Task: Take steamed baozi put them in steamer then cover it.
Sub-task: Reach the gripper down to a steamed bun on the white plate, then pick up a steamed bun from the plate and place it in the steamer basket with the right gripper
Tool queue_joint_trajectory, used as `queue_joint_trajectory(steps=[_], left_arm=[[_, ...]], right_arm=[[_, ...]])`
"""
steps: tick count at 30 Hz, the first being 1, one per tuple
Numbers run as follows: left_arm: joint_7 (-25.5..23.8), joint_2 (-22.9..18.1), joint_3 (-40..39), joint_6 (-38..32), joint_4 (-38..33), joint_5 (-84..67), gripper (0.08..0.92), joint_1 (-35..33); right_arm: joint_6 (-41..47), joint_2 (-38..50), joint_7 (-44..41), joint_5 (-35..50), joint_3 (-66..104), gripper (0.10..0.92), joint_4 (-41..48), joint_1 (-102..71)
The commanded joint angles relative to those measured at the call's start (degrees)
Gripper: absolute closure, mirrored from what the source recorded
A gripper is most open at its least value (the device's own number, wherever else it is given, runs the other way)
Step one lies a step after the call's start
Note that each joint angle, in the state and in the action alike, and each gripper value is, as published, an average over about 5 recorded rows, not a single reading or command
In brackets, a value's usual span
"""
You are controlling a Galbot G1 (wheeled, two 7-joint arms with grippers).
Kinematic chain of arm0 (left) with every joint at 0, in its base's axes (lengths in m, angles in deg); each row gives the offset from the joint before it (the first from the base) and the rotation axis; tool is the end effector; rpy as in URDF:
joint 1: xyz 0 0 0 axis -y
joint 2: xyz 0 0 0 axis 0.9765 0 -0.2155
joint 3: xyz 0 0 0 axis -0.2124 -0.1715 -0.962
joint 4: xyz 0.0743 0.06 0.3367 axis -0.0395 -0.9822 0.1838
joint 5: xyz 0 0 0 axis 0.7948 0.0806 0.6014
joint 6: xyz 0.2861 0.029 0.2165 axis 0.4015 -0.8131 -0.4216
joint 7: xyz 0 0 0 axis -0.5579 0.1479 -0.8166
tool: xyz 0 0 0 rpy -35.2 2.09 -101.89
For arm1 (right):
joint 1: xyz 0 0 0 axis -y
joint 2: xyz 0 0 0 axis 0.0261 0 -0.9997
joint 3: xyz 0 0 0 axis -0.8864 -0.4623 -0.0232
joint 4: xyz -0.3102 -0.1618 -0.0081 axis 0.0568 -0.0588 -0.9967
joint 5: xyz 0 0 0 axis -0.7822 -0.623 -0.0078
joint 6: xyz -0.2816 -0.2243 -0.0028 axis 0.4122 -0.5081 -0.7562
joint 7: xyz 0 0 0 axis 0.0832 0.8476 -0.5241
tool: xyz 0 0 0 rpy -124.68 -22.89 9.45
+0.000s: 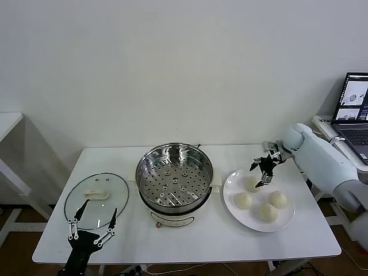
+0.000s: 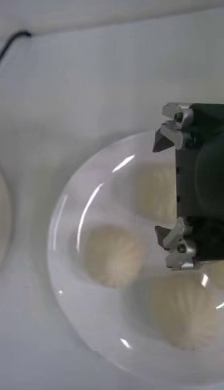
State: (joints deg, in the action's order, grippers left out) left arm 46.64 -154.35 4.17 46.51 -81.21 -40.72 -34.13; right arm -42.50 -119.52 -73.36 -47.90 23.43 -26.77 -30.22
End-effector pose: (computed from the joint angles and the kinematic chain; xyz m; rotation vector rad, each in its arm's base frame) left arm 0.1047 0.0882 -0.3180 0.2039 2.9622 0.5509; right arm 0.6090 -0.1804 -0.2186 1.3950 -1.3929 1.2254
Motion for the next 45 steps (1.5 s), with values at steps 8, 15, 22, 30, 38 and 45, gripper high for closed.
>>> queue_joint_trajectory(steps=[8, 15, 22, 30, 38, 45], left_arm=[[0.2, 0.0, 0.0, -0.2, 0.6, 0.2, 0.177, 0.0], [0.4, 0.0, 0.3, -0.2, 0.6, 0.2, 0.177, 0.0], [0.6, 0.1, 0.3, 0.1, 0.3, 0.1, 0.177, 0.1], [0.6, 0.3, -0.1, 0.5, -0.7, 0.1, 0.177, 0.1], [0.6, 0.4, -0.1, 0.3, -1.7, 0.1, 0.177, -0.6], [0.7, 0.2, -0.1, 0.2, -2.3, 0.0, 0.177, -1.0]], right_arm=[[-0.7, -3.1, 3.0, -6.5, -1.1, 0.208, 2.9, -0.4], [-0.6, -3.1, 4.5, -6.3, -1.1, 0.304, 2.5, -1.2], [-1.4, 0.3, 4.3, -3.9, -2.7, 0.348, -4.9, 0.5], [-16.4, 2.2, 1.3, 0.1, -9.0, 0.344, -19.7, 14.3], [-27.1, -5.4, -0.8, 4.0, -17.5, 0.334, -26.0, 27.2], [-33.9, -11.6, -1.2, -1.8, -19.4, 0.334, -30.8, 27.8]])
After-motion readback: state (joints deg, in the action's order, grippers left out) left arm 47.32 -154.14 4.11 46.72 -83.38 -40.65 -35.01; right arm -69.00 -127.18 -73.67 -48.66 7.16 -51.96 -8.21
